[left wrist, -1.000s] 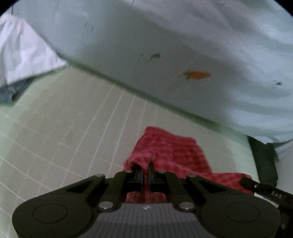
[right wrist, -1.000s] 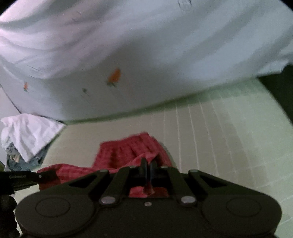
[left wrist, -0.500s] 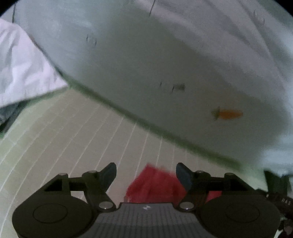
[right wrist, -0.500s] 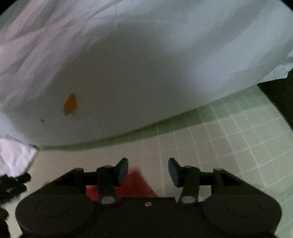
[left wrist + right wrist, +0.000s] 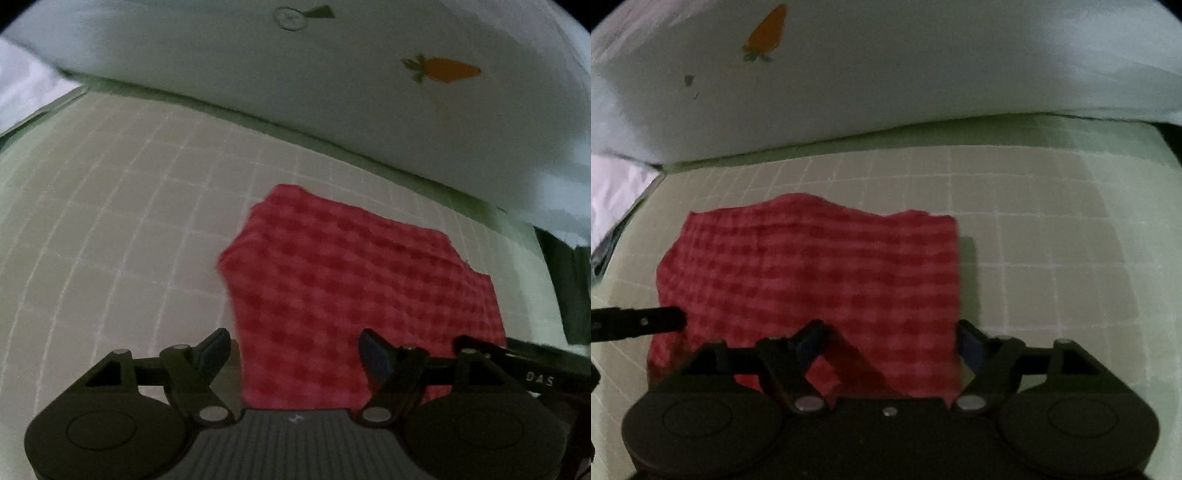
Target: Fold clothes
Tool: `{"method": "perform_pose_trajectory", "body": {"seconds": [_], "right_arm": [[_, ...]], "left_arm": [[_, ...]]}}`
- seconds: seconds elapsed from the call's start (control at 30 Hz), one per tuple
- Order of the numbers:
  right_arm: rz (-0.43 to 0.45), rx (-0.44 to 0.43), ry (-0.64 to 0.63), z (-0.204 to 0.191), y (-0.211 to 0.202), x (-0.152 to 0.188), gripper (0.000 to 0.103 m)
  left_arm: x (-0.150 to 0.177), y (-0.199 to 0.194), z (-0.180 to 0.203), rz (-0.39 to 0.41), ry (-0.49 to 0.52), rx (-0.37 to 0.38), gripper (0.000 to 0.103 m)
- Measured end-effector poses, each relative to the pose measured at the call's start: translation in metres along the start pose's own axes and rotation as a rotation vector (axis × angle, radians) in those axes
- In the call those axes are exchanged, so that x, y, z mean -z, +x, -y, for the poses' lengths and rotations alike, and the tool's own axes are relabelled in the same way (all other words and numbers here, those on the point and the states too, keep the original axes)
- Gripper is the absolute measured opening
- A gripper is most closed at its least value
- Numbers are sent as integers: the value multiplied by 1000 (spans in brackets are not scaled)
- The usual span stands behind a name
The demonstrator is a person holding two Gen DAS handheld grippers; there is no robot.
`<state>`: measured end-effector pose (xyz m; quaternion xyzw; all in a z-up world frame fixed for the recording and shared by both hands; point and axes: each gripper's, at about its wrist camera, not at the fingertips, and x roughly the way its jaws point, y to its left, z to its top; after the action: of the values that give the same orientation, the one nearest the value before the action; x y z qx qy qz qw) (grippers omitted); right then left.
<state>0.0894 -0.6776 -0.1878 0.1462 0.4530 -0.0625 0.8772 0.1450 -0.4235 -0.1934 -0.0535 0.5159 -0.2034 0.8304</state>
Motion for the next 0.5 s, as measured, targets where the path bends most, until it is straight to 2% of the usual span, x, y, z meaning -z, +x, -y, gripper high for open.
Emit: {"method": "perform_pose_trajectory", "body": {"seconds": [0.07,0.17,0.23,0.27,0.3,0.33,0.4,0.5], "right_arm": [[3,-15,-21,-7,5,-3,84],[7,-38,-51,-17,12,-8,87],[10,-54,-72,-24,17,-11,87],[12,-61,-82,-27,19,-12,81],[13,-69,-92,-31,22,-14,67],[15,-77,-103,-34,24,-15,58],[12,-105,-113,-41,28,-17,11],[27,-130,-97,-49,18,-16,10]], "left_arm": [[0,0,3,2,5,33,77],[0,-1,8,6,11,82,72],[1,-1,11,8,16,115,45],[1,-1,13,9,18,132,35],[1,-1,15,10,20,148,16],[1,-1,16,12,22,164,15],[1,-1,19,14,27,197,13],[1,-2,24,17,34,247,12]]}}
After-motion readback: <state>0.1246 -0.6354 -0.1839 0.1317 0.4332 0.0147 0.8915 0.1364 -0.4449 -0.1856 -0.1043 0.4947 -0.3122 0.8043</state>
